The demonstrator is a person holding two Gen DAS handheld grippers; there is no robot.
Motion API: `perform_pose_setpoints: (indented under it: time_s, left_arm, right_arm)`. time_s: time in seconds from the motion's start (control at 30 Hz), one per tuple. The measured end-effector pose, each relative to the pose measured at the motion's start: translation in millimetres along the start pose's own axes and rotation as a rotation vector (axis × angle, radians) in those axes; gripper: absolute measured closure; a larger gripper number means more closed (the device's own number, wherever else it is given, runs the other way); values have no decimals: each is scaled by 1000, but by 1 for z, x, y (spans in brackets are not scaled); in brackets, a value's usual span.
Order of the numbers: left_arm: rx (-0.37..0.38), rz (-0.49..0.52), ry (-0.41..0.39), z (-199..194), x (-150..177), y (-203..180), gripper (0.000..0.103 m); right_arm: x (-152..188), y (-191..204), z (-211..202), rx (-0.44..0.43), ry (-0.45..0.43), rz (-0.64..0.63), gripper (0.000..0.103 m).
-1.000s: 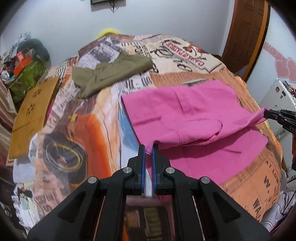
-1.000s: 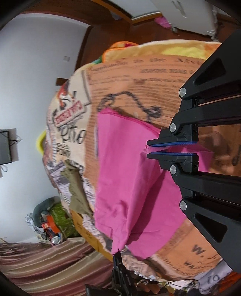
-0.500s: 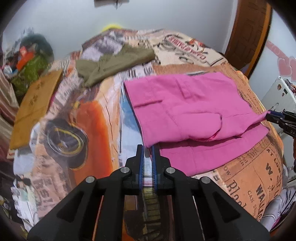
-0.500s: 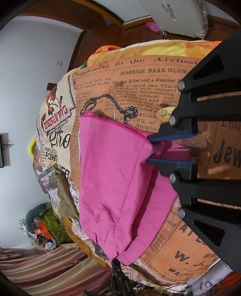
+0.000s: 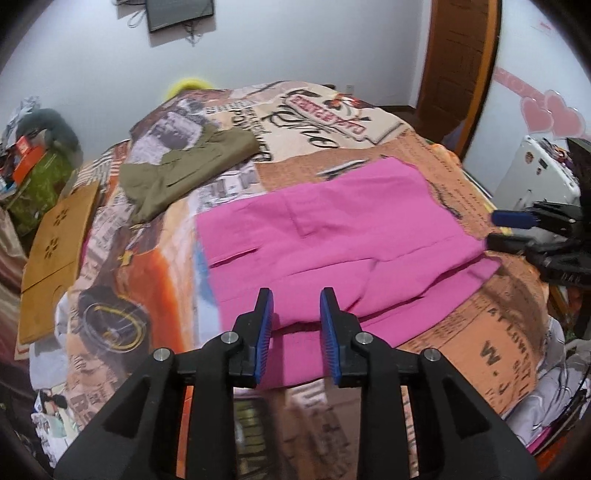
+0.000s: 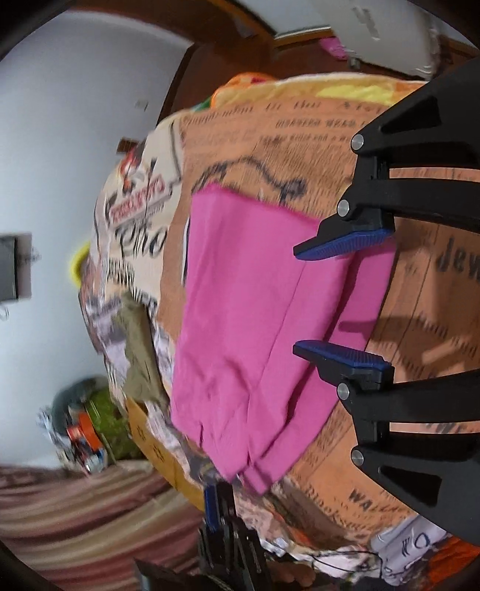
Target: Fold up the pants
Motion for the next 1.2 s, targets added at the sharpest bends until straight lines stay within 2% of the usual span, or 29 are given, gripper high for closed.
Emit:
perform_pose_setpoints:
  time_s: [0.2, 0.4, 0.53, 0.63, 0.67, 0.73, 0.77, 0.83, 0.97, 1.0, 1.03, 1.07, 1.13, 1.2]
  left_arm:
    - [48, 39, 23, 6, -5, -22, 76]
    - [79, 54, 50, 15, -4, -35, 75]
    - [102, 79, 61, 18, -1, -45, 65]
    - [117, 101, 63, 19, -1, -53, 62]
    - [123, 107, 64, 19, -1, -55, 62]
    - [129, 128, 64, 20, 0, -61, 59]
    - [126, 139, 62, 21, 0, -62, 58]
    - [102, 168, 47, 24, 0, -66, 58]
    - [25, 202, 33, 33, 0, -68, 58]
    - [9, 198, 28, 36, -1, -67, 63]
    - [3, 195, 21, 37, -3, -66, 77]
    - [-1, 195, 15, 38, -4, -65, 83]
    - [7, 185, 7, 38, -5, -63, 91]
    - [23, 174, -1, 36, -7, -61, 94]
  right_arm:
    - [-1, 30, 31, -60, 64, -100, 62]
    - [2, 33, 54, -69, 117, -119, 62]
    - [4, 33, 65, -76, 140, -137, 62]
    - [3, 31, 67, -83, 127, -138, 63]
    - [1, 29, 67, -83, 118, -128, 65]
    - [-1, 26, 69, -93, 110, -103, 84]
    - [-2, 24, 69, -102, 103, -88, 87]
    - [-4, 23, 67, -110, 78, -76, 92]
    - [-6, 28, 61, -120, 46, -78, 95]
    - [-7, 28, 58, -124, 41, -76, 95]
    - [-9, 28, 56, -125, 32, -75, 95]
    - [-10, 28, 54, -128, 26, -74, 95]
    - [-11, 27, 51, -133, 18, -68, 95]
    - [-12, 28, 50, -128, 14, -70, 96]
Point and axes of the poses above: each gripper's, at about its wrist camera, not at the fingertips, and z roughly the way its jaws point, y to its left, x to its underside, the point moved 4 cm from there along z, roughly the way its jaws point, and after that the axes turned 15 degrees about -x, right-handed, at the moved point
